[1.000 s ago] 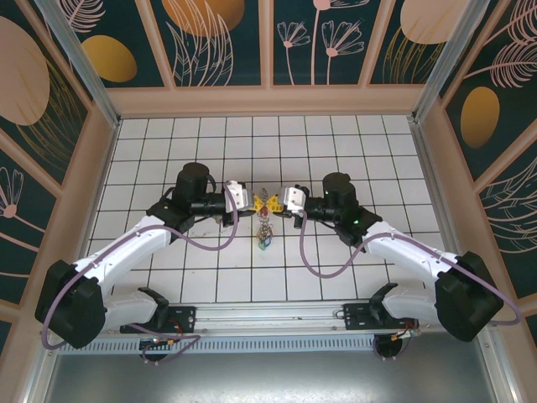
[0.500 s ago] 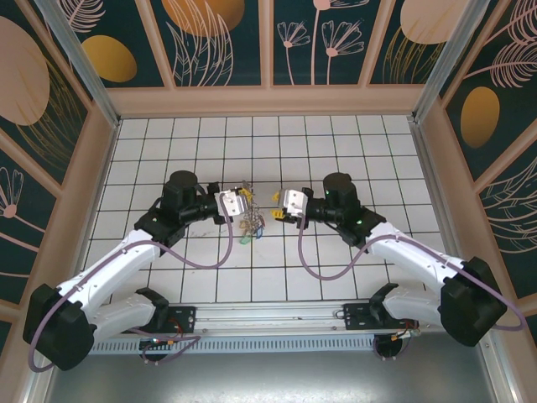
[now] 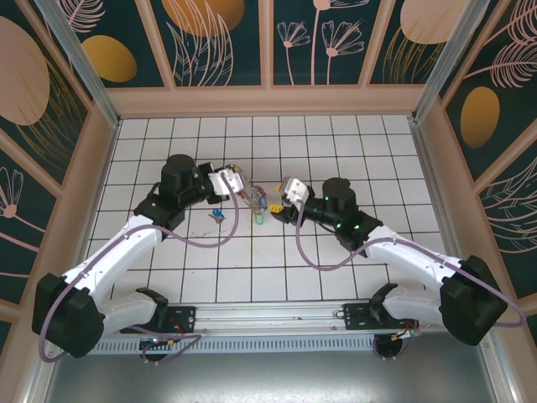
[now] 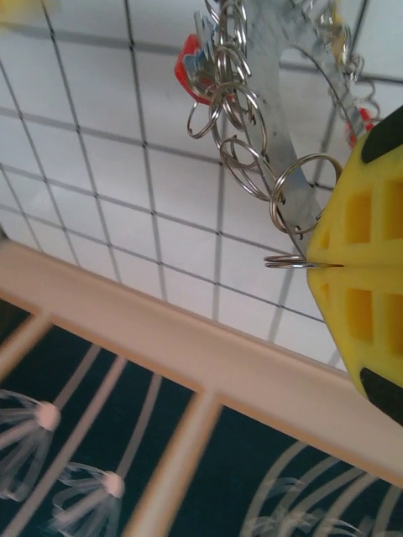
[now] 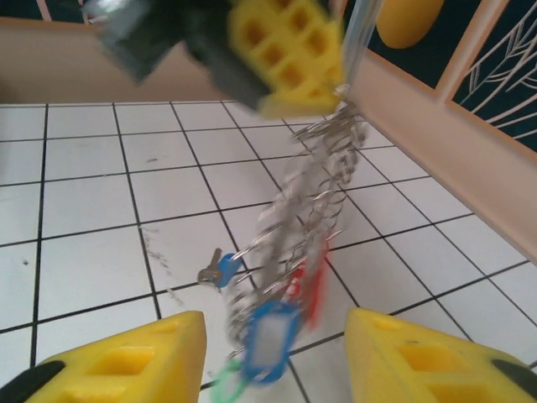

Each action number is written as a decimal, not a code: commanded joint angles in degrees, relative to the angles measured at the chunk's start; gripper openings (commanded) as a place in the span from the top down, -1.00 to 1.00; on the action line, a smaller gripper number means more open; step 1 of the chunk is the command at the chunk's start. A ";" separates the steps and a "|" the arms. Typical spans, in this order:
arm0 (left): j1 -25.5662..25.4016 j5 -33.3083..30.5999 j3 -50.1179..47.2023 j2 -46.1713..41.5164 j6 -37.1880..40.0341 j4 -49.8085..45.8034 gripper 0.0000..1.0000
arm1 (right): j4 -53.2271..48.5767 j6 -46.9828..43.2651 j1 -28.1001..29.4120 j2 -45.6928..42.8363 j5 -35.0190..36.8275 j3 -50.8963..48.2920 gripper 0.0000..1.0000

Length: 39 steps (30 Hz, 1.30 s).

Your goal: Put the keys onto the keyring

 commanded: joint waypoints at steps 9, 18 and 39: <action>10.08 -15.80 10.14 4.71 -10.74 -2.71 1.00 | 11.52 6.13 9.35 20.59 2.26 1.98 0.00; 15.55 -21.19 9.54 4.62 -15.95 -2.57 1.00 | 15.08 -1.79 9.82 38.14 3.52 11.25 0.01; 20.58 -19.78 5.83 -0.01 -17.98 -0.44 1.00 | 12.57 -5.55 9.91 55.99 7.84 25.31 0.38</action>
